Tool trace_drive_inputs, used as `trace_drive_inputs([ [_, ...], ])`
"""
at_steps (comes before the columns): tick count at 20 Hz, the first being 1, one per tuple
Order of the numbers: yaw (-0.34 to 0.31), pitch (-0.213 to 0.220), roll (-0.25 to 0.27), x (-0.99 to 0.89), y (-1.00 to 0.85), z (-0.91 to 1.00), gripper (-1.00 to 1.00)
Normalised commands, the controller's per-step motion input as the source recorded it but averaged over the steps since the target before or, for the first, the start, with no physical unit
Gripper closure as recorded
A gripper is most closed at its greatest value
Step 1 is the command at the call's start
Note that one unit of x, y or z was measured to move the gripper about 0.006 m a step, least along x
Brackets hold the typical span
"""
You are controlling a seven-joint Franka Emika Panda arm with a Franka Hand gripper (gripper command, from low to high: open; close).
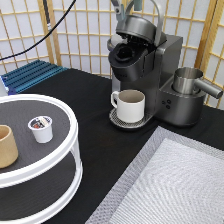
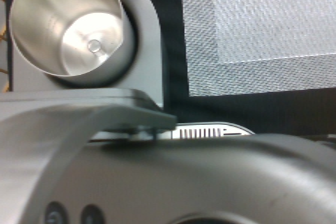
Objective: Make coffee
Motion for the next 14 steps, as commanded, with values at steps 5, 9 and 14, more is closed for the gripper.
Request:
trace_drive_inputs([
  [5,0.033,0.22,-0.15,0.58,0.58,0.47,-1.0],
  [9,0.015,0.229,-0.139,0.68,0.47,0.42,-1.0],
  [14,0.0,0.175,-0.083,0.36,0.2,0.61,-1.0],
])
